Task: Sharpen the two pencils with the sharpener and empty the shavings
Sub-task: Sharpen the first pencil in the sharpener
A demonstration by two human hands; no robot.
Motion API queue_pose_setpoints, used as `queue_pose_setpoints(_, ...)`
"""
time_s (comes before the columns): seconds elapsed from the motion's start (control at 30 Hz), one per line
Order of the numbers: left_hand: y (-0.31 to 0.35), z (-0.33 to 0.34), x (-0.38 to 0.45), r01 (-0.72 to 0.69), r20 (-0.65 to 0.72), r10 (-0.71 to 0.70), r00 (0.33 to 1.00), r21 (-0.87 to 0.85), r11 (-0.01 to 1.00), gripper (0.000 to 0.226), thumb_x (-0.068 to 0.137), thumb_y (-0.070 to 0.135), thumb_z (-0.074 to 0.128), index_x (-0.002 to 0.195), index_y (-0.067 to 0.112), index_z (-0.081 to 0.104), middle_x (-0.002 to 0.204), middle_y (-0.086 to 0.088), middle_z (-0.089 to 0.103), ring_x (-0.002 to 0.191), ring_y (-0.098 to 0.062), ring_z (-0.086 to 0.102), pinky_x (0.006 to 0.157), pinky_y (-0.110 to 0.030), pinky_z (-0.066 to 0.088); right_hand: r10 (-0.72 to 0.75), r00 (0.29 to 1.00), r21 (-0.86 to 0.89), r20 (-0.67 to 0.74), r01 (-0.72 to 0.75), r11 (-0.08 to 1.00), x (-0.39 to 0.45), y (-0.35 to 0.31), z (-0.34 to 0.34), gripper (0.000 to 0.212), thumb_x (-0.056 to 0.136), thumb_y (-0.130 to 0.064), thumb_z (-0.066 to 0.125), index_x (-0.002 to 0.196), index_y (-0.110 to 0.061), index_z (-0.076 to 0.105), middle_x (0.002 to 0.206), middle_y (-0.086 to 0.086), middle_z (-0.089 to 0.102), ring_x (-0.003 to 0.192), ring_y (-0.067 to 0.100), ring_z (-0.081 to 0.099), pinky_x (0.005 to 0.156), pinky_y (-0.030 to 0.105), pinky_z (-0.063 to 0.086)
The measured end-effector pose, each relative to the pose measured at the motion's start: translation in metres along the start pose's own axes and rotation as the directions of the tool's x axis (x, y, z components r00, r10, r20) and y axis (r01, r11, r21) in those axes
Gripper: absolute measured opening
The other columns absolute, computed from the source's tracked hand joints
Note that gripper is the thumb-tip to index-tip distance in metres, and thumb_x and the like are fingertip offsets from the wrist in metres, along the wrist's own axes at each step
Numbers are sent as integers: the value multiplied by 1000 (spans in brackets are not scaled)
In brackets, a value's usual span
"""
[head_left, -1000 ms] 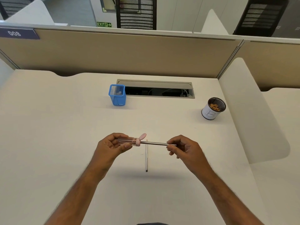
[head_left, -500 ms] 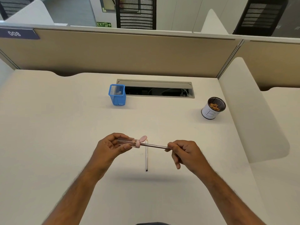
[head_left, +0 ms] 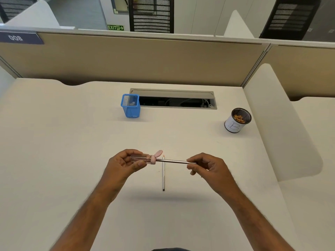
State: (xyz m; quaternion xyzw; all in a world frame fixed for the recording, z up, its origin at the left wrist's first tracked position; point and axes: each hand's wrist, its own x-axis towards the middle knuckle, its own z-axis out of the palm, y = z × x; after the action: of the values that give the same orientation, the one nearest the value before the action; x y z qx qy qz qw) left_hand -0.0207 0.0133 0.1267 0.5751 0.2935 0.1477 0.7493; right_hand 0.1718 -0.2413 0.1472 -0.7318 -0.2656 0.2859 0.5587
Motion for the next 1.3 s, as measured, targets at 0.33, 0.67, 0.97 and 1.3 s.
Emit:
queue_pose_setpoints(0.33, 4, -5, -4, -2, 18, 2, 1000, 50, 999, 60, 66, 55, 104, 112, 24, 81, 119, -11, 88, 116, -24, 83, 92, -21, 63, 36, 993, -106, 110, -24, 994, 1, 3, 4, 34, 101, -51, 57, 88, -26, 77, 61, 2, 72, 55, 16, 68, 69, 36, 52)
queue_pose_setpoints(0.67, 7, -7, -3, -11, 9, 11, 1000, 12, 1000, 63, 65, 57, 104, 113, 23, 81, 121, -13, 87, 120, -31, 81, 105, -43, 61, -36, 997, -70, 72, 41, 997, 4, 0, 0, 31, 89, -44, 78, 119, -43, 74, 101, -8, 77, 78, 16, 76, 72, 22, 54)
queue_pose_setpoints(0.97, 9, -4, -1, -22, 5, 21, 1000, 32, 999, 58, 66, 53, 105, 111, 24, 81, 117, -11, 88, 112, -24, 84, 91, -21, 64, -91, 996, -115, 0, 90, 989, 5, 1, -1, 20, 91, -23, 84, 99, -41, 82, 86, -4, 80, 76, 18, 71, 66, 21, 48)
queue_pose_setpoints(1.3, 5, -2, -3, -3, 29, 0, 1000, 84, 996, 28, 85, 16, 94, 109, 21, 81, 119, -11, 88, 116, -24, 83, 92, -20, 63, 109, 970, -137, 216, -81, 987, 7, 3, -6, 33, 105, -41, 56, 87, -21, 76, 58, -1, 68, 48, 15, 60, 62, 18, 49)
